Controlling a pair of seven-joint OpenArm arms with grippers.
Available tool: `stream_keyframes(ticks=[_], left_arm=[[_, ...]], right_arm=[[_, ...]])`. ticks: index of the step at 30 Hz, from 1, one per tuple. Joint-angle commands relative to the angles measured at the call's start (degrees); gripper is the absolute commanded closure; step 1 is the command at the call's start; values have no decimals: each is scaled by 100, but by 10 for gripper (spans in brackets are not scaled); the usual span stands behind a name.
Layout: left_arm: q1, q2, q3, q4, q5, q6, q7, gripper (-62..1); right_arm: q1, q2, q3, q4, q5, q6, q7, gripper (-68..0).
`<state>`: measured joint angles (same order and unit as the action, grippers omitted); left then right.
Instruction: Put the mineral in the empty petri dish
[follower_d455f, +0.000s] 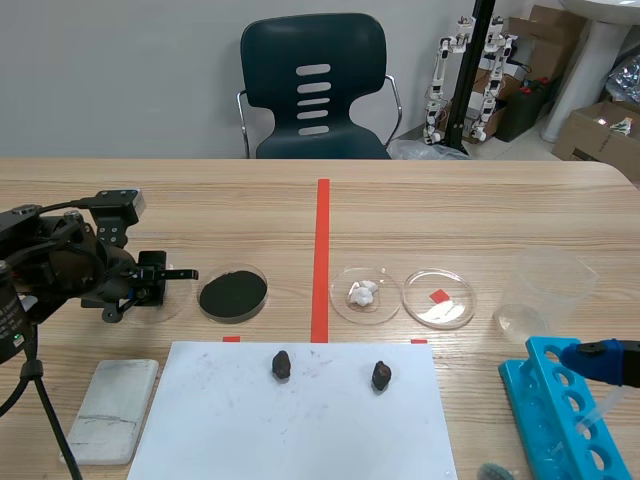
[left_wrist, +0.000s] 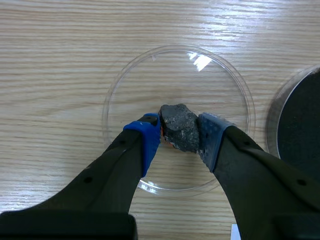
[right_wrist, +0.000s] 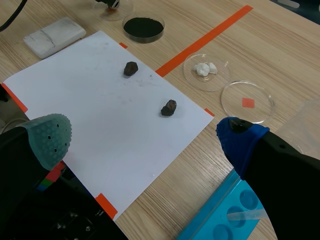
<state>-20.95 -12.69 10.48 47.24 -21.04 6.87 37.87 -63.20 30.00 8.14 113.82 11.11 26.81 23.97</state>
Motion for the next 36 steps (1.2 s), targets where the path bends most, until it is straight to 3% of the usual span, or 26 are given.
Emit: stream_keyframes(ticks=[1, 9, 14, 36], left_arm=[[-111, -22, -22, 181, 4, -13, -70, -242], [-17, -83, -109, 540, 2, -9, -63, -488], [44, -85, -195, 682, 4, -9, -72, -594], [46, -83, -195, 684, 4, -11, -79, -608]], right_arm=[[22, -2, 15, 44, 66, -2, 81, -604], [22, -2, 15, 44, 66, -2, 81, -604], [22, -2, 15, 44, 66, -2, 81, -604], [22, -2, 15, 44, 66, -2, 81, -604]])
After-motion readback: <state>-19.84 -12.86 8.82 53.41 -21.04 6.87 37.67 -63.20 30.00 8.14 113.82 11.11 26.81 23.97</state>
